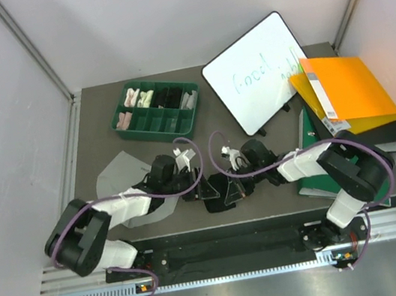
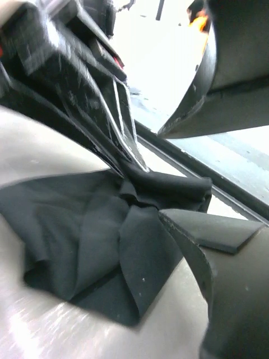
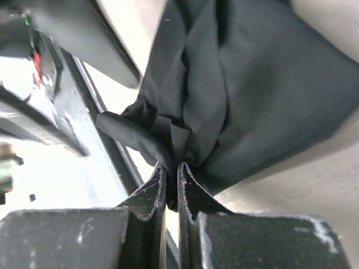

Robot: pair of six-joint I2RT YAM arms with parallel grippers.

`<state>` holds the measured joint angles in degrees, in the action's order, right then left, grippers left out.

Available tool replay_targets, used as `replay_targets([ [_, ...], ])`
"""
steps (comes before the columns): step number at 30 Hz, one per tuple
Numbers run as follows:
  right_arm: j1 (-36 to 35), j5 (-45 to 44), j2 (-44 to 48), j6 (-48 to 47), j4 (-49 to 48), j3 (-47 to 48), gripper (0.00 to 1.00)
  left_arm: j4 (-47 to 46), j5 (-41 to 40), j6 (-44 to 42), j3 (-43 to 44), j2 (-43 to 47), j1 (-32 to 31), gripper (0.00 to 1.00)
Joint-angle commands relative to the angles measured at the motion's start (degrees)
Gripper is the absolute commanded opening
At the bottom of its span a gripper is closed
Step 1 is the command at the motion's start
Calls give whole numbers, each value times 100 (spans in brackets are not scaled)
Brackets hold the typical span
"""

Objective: Roll the underwear
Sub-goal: Roll the underwear to the center of the board.

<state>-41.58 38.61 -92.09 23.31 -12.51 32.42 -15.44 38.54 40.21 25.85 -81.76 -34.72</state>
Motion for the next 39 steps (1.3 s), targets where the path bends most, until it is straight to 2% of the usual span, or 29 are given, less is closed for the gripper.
replay_targets([
  [1,255,120,-168,850,443,352,0,770,-813,-530,298,695,79,63],
  [5,431,217,-388,939,811,580,0,1052,-954,-698,290,845,88,64],
  [11,581,200,-625,1044,1234,923,0,885,-945,-681,70,1021,88,66],
  [17,581,41,-836,965,1743,1266,0,419,-664,-435,-71,565,79,67],
  [27,590,-82,-871,956,1893,1363,0,833,-1235,-268,-36,432,79,66],
  [31,581,-90,-863,939,1867,1346,0,841,-1235,-250,-71,345,71,66],
  [39,590,-108,-854,991,1814,1293,0,-46,-1139,-4,-413,169,36,66],
])
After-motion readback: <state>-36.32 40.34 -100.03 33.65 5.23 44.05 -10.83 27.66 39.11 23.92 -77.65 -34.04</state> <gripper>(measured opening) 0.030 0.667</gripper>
